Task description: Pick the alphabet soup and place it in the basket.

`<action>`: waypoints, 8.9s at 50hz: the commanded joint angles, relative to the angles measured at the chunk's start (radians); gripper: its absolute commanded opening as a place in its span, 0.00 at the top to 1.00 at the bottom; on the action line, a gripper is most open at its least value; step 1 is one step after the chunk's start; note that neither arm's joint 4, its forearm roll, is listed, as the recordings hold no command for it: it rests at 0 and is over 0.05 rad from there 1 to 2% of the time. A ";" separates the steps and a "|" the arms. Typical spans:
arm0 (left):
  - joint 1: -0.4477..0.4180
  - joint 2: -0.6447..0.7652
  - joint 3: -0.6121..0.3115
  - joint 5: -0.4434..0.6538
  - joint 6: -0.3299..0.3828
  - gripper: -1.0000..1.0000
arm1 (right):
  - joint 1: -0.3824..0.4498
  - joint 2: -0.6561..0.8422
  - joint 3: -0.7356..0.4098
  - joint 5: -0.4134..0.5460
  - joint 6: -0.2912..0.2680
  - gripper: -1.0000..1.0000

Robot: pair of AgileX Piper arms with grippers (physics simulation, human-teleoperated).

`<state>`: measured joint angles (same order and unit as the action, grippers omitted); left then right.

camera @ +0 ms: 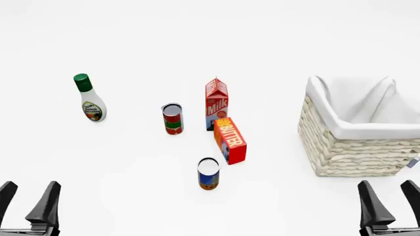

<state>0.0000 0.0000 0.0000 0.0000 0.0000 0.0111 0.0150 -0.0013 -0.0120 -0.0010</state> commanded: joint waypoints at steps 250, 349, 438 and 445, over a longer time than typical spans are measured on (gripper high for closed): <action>0.000 0.000 0.000 0.000 0.000 0.00 | 0.740 1.432 -0.379 -0.891 -0.014 0.00; 0.000 0.000 0.000 0.000 0.000 0.00 | 0.713 1.826 -0.504 -1.032 0.010 0.00; 0.000 0.000 0.000 0.000 0.000 0.00 | 0.724 2.073 -0.614 -1.073 0.025 0.00; 0.000 0.000 0.000 0.000 0.000 0.00 | 0.725 2.084 -0.609 -1.085 0.025 0.00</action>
<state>0.0000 0.0000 0.0000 0.0000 0.0000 0.7347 2.0809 -0.6091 -1.0883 0.0236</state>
